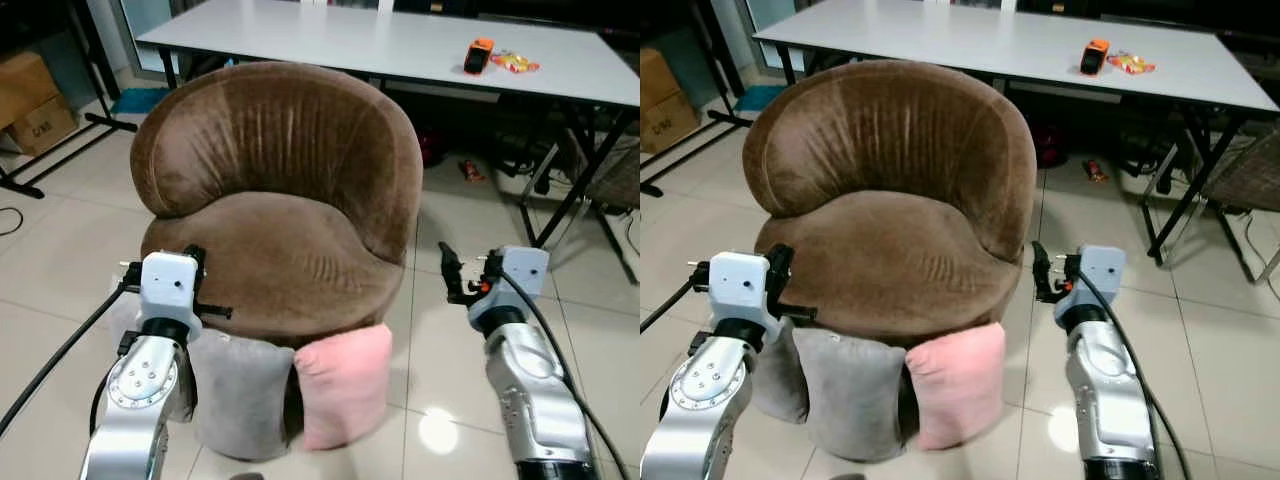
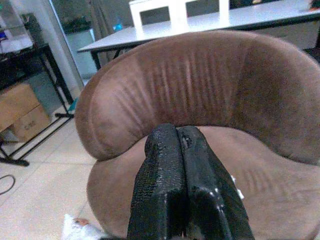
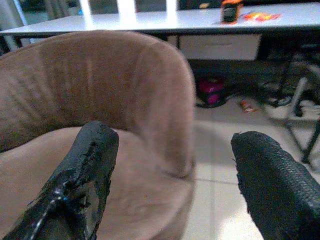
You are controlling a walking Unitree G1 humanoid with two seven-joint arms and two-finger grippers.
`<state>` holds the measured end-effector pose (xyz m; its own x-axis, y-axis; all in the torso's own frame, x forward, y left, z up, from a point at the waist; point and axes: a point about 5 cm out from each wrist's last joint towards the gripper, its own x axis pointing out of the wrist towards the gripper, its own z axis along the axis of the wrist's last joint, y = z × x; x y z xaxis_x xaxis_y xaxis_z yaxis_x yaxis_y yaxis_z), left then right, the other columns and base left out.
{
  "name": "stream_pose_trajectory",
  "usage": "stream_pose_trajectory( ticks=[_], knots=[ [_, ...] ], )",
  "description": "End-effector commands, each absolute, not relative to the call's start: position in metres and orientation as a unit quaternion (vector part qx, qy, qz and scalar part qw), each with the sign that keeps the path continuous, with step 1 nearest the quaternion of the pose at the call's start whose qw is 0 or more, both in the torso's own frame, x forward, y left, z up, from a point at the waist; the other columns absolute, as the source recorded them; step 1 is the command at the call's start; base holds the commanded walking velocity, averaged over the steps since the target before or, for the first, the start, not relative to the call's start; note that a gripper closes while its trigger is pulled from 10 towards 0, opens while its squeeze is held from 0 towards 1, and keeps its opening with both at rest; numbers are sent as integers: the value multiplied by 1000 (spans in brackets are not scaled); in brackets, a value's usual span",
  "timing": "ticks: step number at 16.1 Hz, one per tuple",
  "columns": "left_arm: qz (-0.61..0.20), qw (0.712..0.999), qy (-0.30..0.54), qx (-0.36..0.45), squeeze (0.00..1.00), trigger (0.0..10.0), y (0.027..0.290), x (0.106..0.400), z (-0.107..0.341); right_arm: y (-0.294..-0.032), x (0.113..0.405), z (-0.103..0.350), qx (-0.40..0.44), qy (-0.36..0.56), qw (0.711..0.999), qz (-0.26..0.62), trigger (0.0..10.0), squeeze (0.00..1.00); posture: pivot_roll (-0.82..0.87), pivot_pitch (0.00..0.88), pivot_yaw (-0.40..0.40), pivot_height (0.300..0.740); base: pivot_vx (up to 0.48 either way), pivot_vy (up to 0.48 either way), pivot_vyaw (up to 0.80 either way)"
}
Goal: Move the pillow to the sofa from floor
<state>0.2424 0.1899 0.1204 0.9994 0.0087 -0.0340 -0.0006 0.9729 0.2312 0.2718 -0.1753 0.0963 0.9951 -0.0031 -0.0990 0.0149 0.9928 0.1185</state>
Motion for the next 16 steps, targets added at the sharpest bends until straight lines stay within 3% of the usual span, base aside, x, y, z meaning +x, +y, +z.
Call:
stream_pose_trajectory(
  ticks=[1, 9, 16],
  knots=[
    [1, 993, 21, 114, 0, 10000, 191, 243, 119, -173, 275, 99, 58, 45, 997, 0, 10000, 0, 24, 32, -13, 740, 292, 0, 0],
    [6, 994, 20, 109, 0, 10000, 192, 246, 117, -173, 280, 97, 63, 49, 997, 6, 10000, 0, 21, 20, -20, 740, 302, 0, 0],
    [25, 992, 23, 120, 0, 10000, 192, 249, 113, -170, 281, 97, 41, 51, 997, 29, 10000, 0, 14, 13, -16, 740, 0, -59, 114]
  ],
)
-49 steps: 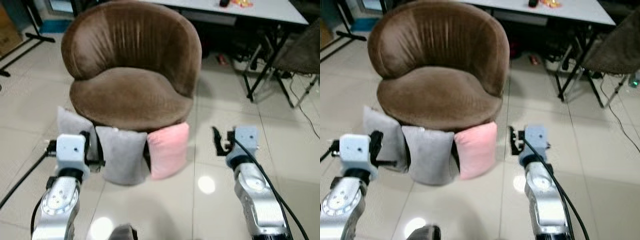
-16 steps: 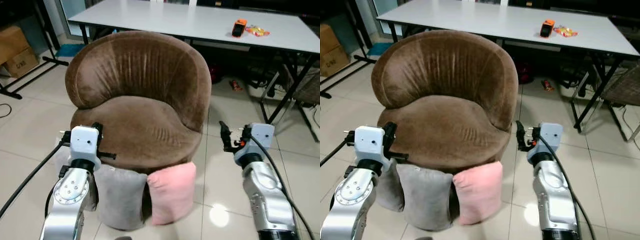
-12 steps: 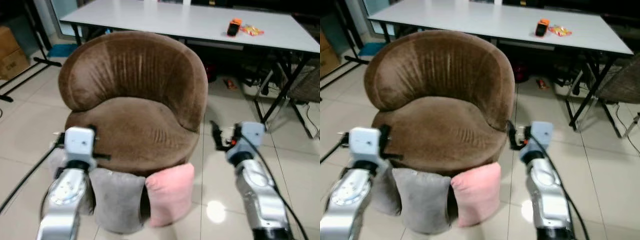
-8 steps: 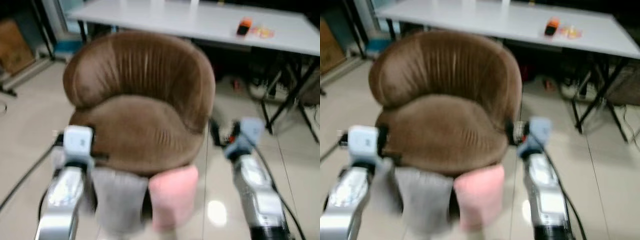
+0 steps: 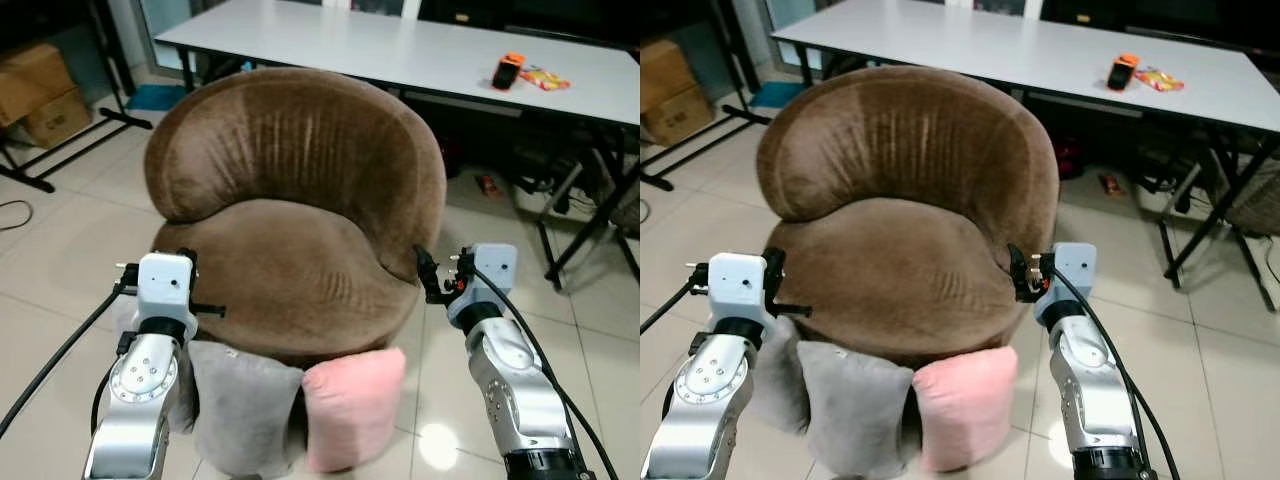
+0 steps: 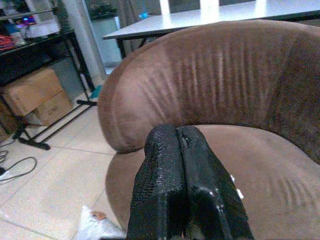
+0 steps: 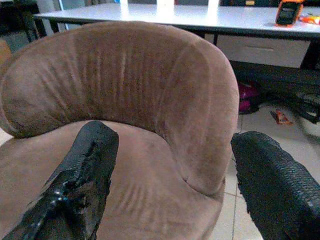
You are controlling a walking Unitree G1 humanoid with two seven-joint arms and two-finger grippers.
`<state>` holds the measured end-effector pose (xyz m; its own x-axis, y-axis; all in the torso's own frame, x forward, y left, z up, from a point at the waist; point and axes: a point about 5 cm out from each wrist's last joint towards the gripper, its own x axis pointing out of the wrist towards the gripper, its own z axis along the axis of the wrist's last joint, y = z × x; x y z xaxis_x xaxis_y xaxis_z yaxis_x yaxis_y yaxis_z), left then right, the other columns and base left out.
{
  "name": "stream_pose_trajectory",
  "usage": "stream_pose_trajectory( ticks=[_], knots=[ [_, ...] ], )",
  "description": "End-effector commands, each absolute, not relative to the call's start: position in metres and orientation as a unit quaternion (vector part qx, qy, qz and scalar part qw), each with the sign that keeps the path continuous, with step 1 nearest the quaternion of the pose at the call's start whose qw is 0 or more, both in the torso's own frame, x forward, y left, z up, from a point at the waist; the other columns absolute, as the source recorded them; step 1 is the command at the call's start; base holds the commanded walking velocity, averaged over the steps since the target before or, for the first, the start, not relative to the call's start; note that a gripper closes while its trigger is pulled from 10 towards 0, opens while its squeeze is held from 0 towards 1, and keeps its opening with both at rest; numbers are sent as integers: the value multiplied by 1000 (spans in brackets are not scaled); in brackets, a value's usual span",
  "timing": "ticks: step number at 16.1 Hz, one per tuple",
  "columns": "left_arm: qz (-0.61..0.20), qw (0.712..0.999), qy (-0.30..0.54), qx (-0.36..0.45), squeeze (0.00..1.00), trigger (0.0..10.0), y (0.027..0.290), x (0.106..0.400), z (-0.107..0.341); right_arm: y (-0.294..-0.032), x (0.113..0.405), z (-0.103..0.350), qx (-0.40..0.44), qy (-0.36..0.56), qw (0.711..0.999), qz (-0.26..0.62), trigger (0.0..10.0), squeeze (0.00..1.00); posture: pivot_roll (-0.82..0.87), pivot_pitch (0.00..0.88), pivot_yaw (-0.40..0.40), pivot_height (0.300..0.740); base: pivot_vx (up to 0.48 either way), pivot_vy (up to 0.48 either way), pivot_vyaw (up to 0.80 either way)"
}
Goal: Move the pillow to the sofa from floor
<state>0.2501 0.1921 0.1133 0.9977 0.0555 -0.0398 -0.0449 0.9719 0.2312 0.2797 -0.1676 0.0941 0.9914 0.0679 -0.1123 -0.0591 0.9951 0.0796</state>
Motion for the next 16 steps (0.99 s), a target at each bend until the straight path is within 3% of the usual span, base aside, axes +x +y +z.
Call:
stream_pose_trajectory(
  ticks=[1, 12, 16],
  knots=[
    [27, 992, 22, 120, 0, 10000, 192, 249, 113, -169, 282, 97, 39, 52, 997, 32, 10000, 0, 14, 13, -16, 740, 0, -416, 800],
    [28, 992, 4, 124, 0, 10000, 193, 250, 116, -165, 283, 95, 61, 57, 996, 44, 10000, 0, 17, 0, -13, 740, 0, -421, 73],
    [19, 994, 7, 103, 0, 10000, 192, 250, 116, -169, 282, 95, 33, 56, 997, 38, 10000, 0, 15, 7, -16, 740, 0, 0, 0]
  ],
)
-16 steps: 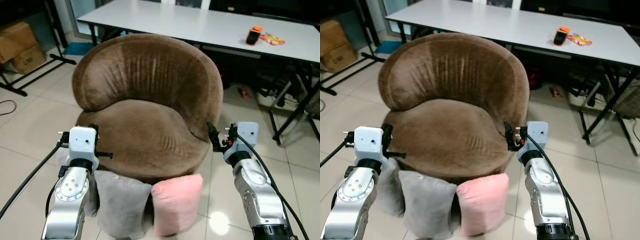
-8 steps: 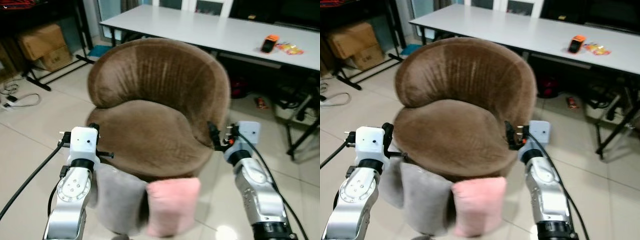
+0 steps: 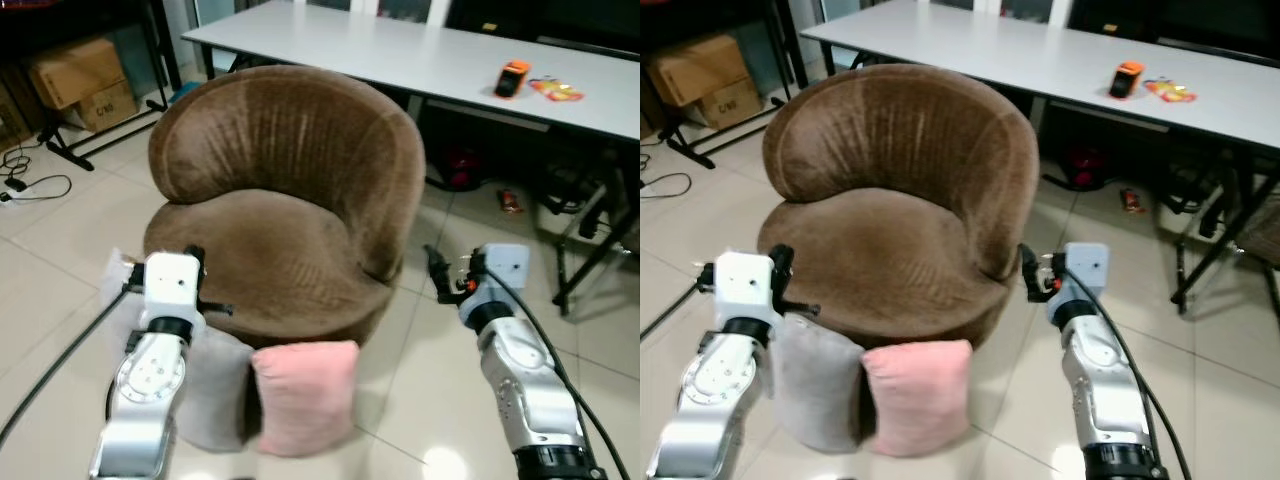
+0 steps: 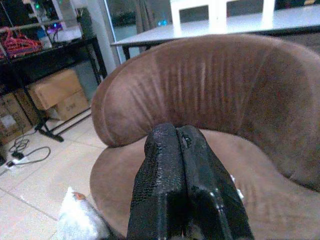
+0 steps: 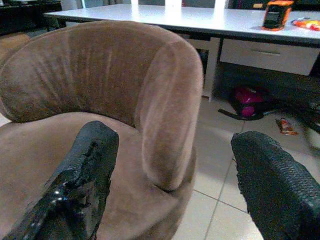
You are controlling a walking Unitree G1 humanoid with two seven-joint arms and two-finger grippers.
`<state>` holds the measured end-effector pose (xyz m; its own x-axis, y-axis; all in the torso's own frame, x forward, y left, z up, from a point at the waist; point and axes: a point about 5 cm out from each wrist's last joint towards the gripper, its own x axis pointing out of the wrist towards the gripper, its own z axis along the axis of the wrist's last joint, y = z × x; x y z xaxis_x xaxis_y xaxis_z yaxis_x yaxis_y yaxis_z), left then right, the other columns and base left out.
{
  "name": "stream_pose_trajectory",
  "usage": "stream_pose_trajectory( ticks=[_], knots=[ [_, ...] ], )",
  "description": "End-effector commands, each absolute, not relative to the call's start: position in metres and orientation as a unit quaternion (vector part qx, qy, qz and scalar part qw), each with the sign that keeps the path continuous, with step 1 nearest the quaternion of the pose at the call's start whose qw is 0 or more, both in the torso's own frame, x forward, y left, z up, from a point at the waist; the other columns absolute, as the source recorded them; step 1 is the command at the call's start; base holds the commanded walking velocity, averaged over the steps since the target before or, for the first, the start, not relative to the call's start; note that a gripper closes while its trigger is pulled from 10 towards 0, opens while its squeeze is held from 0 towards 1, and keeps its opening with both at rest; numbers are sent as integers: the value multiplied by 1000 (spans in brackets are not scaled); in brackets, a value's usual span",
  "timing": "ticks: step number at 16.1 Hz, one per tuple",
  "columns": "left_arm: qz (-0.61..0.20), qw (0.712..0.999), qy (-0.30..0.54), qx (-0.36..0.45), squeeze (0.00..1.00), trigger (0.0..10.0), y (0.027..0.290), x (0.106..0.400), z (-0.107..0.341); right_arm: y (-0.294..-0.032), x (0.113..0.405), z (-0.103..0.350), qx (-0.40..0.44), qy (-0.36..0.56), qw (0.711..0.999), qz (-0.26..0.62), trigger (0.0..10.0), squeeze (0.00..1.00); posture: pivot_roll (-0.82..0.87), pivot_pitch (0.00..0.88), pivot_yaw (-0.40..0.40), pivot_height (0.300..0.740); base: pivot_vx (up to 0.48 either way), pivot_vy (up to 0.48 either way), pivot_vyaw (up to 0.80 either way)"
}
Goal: Move the pillow to the sofa from floor
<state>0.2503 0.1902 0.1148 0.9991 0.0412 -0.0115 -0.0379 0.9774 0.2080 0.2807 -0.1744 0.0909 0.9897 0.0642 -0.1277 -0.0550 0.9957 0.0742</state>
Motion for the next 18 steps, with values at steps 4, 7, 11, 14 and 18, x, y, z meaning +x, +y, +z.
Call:
stream_pose_trajectory(
  ticks=[4, 7, 11, 14, 18],
  knots=[
    [16, 995, 0, 100, 0, 10000, 192, 248, 117, -167, 282, 97, 31, 54, 997, 44, 10000, 0, 17, 15, -22, 740, 346, 0, 800],
    [15, 995, 0, 101, 0, 10000, 193, 249, 118, -168, 283, 96, 39, 56, 997, 39, 10000, 0, 19, 20, -21, 740, 363, 0, 0],
    [12, 995, -1, 102, 0, 10000, 193, 250, 119, -168, 284, 96, 24, 57, 997, 35, 10000, 0, 21, 18, -19, 740, 360, 0, 0],
    [10, 995, -3, 103, 0, 10000, 193, 249, 120, -167, 285, 96, 16, 54, 998, 36, 10000, 0, 23, 18, -17, 740, 359, 0, 0],
    [10, 995, -4, 104, 0, 10000, 194, 249, 120, -165, 285, 97, 17, 52, 998, 41, 10000, 0, 26, 18, -22, 740, 357, 0, 600]
  ],
)
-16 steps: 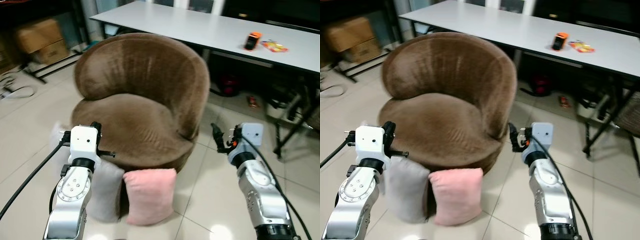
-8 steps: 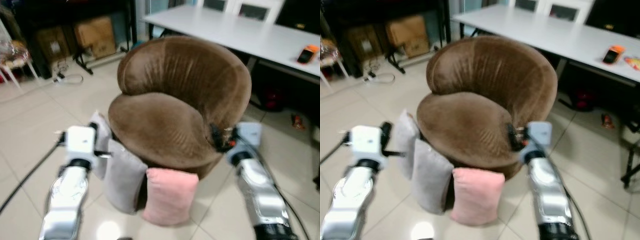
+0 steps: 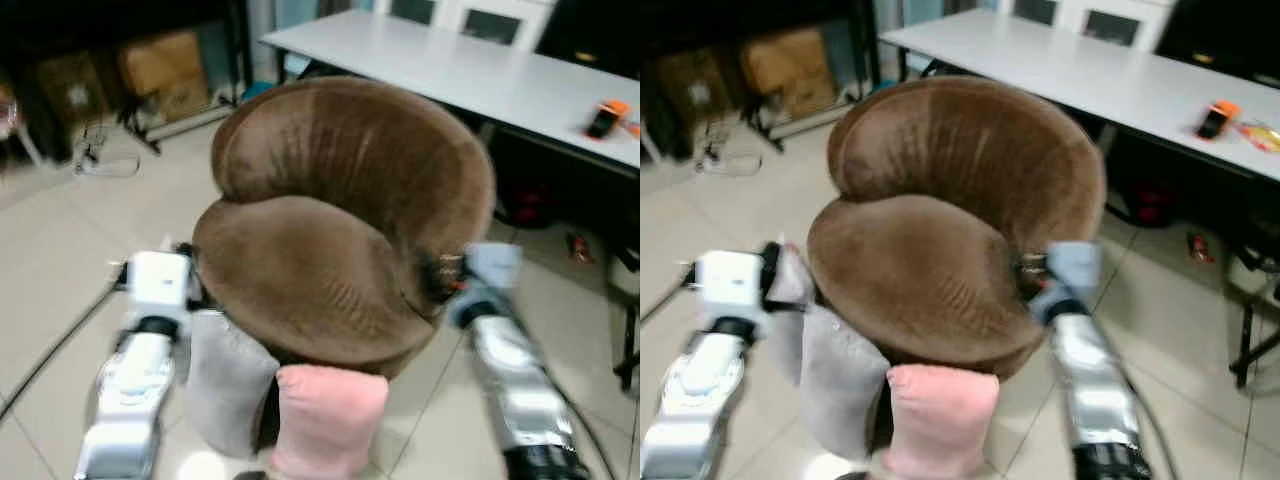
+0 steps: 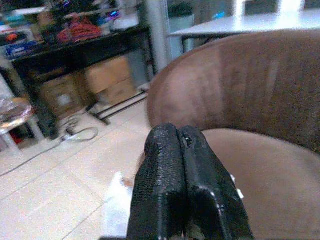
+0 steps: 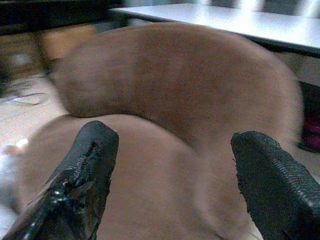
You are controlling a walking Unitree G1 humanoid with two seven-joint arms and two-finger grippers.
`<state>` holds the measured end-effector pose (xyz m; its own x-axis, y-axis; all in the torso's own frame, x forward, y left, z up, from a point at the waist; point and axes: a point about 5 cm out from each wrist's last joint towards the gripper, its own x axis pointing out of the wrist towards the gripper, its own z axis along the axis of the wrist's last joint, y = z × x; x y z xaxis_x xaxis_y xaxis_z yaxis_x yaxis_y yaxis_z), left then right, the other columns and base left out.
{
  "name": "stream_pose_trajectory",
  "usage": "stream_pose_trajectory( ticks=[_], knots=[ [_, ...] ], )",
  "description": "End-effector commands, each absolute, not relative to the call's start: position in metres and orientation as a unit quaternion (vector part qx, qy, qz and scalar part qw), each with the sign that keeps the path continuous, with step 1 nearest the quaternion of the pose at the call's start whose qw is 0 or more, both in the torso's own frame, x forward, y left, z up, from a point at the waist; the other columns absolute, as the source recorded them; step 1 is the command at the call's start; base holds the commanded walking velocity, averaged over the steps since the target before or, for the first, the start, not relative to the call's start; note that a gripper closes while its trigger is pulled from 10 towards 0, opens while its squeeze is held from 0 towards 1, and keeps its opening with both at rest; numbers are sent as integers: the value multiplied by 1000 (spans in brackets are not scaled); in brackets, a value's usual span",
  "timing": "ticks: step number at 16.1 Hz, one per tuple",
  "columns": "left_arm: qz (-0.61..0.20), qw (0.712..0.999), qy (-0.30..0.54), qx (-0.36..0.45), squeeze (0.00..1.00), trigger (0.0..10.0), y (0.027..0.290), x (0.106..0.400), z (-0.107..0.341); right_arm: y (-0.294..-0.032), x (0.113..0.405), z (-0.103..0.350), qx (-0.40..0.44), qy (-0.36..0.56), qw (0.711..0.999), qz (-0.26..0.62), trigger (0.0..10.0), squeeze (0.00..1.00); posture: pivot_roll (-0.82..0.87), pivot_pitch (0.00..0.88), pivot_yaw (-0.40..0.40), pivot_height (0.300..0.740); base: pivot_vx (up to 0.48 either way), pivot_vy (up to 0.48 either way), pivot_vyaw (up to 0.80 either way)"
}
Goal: Move the pillow to the sofa from floor
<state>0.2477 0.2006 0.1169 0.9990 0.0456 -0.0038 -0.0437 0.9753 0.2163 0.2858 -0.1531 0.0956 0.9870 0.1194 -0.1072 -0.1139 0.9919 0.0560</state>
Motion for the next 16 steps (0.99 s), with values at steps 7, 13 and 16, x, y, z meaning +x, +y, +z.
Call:
stream_pose_trajectory(
  ticks=[7, 13, 16],
  knots=[
    [-4, 994, -11, 108, 0, 10000, 189, 245, 116, -177, 280, 94, 40, 59, 997, 29, 10000, 0, 20, 24, -12, 740, 221, 0, 65],
    [-15, 995, -2, 102, 0, 10000, 186, 239, 108, -179, 278, 94, 35, 58, 997, 37, 10000, 0, 18, 29, -21, 680, 0, 0, 0],
    [-11, 996, 5, 89, 0, 10000, 188, 236, 105, -176, 278, 92, 38, 63, 997, 40, 10000, 0, 19, 23, -33, 650, 0, 0, 0]
  ],
)
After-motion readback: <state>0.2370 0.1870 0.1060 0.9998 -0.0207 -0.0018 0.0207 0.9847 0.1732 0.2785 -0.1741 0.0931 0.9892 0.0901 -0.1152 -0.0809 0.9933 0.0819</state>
